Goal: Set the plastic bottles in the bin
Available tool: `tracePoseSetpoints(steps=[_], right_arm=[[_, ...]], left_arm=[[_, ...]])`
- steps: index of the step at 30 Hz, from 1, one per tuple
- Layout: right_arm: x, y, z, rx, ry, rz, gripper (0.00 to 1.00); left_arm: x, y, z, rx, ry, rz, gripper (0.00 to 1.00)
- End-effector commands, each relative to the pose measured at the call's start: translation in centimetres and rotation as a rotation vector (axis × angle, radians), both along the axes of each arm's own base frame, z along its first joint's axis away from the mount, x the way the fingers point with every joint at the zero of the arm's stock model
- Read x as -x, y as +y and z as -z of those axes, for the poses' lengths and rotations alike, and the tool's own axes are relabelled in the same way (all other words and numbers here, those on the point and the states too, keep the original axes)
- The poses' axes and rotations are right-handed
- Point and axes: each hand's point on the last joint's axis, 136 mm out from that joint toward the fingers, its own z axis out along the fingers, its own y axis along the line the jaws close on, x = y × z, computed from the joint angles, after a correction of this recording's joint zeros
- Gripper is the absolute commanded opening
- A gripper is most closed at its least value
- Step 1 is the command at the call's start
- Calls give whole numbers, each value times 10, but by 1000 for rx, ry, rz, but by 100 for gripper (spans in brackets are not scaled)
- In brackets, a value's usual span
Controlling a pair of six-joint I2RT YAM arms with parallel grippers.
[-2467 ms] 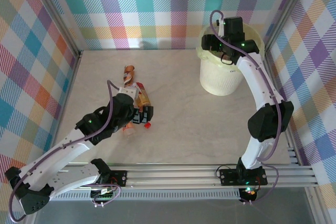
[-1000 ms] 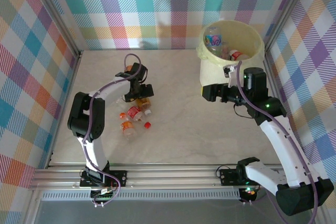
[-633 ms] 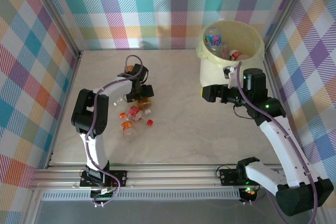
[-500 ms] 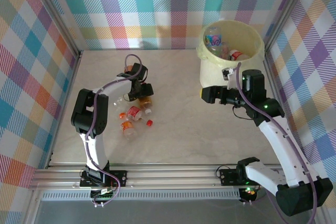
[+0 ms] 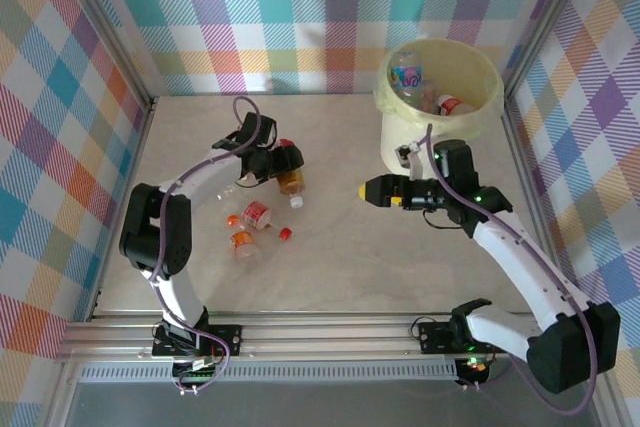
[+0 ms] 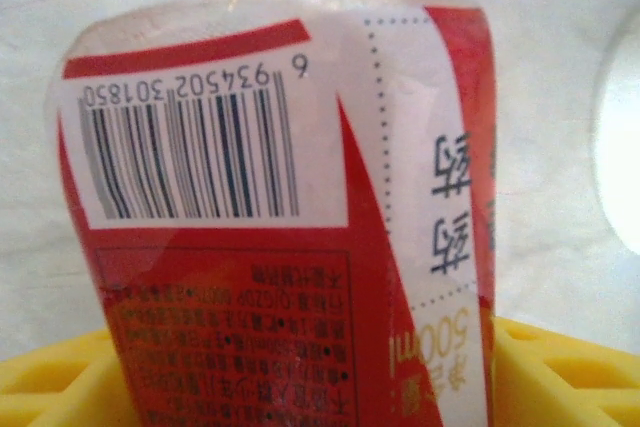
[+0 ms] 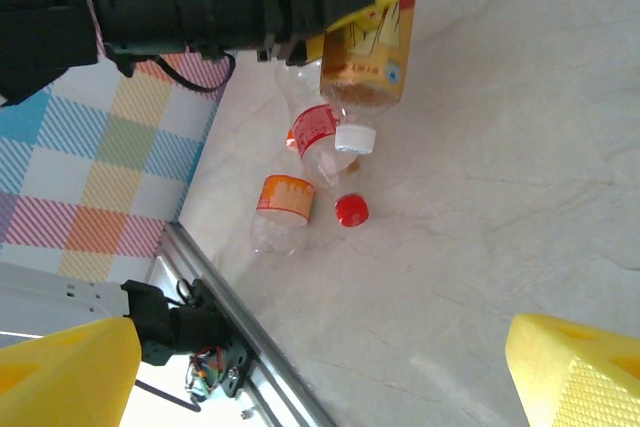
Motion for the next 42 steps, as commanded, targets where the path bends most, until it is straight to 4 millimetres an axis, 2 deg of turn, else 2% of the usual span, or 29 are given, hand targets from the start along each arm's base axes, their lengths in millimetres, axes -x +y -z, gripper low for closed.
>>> tracePoseSetpoints(steps=[1, 6, 12, 18, 25, 38, 42], right_arm=[[-10, 18, -3, -55, -3, 0, 94], [-26, 38, 14, -56, 30, 42, 95], [-32, 64, 31, -34, 64, 6, 97], [-31, 87, 39, -24, 72, -45, 98], [-36, 96, 44, -25, 77, -43, 97], [-45, 99, 48, -16, 79, -13, 87], [-45, 99, 48, -13, 79, -14, 79]], left_arm=[[19, -30, -17, 153, 26, 6, 73], [29, -55, -35, 264, 1, -10, 73], [44, -70, -60, 317, -38, 4, 74], [56, -82, -66, 376, -37, 23, 75], [63, -90, -64, 402, -22, 35, 75], [72, -98, -75, 477, -19, 42, 76], [74, -98, -75, 479, -18, 44, 76]])
